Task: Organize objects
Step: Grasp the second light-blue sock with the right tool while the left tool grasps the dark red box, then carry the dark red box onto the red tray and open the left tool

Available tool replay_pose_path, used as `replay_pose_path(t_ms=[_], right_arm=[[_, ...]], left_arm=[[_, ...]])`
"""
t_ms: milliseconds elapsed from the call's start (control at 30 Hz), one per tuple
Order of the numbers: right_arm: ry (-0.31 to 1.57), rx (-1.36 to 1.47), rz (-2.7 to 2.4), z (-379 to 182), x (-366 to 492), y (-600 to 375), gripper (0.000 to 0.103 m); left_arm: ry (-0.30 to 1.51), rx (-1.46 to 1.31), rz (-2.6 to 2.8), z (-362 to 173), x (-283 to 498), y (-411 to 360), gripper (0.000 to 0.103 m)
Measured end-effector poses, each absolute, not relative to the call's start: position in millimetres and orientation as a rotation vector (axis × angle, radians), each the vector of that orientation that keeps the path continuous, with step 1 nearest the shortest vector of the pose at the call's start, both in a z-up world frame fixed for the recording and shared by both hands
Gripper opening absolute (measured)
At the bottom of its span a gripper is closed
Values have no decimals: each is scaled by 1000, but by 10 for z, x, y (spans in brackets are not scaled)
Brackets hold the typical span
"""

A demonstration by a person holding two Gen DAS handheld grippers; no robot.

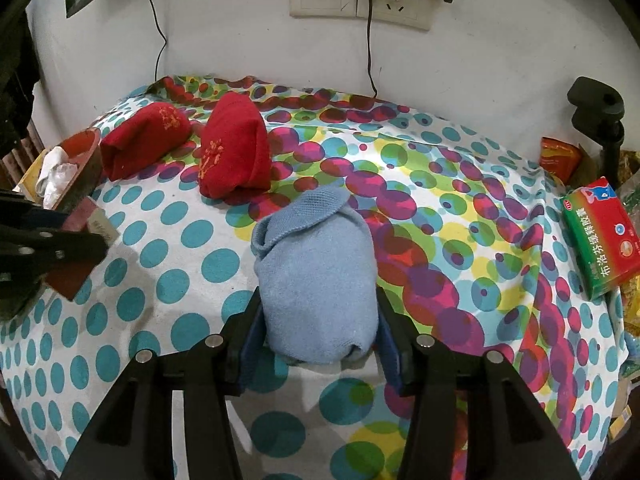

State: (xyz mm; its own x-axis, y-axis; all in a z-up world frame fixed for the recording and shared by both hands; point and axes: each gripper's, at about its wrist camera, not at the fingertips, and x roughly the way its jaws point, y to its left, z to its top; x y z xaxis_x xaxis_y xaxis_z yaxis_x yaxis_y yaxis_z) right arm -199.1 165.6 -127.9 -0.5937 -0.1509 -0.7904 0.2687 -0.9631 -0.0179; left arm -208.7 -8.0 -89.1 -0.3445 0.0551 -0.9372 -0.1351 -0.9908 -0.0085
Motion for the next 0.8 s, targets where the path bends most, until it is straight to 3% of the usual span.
replay_pose_path(t_ms=[800], right_arm=[[196, 1273, -2604, -1279, -1996, 1658, 47]], left_arm=[[144, -1719, 2555, -557, -1745, -560, 30]])
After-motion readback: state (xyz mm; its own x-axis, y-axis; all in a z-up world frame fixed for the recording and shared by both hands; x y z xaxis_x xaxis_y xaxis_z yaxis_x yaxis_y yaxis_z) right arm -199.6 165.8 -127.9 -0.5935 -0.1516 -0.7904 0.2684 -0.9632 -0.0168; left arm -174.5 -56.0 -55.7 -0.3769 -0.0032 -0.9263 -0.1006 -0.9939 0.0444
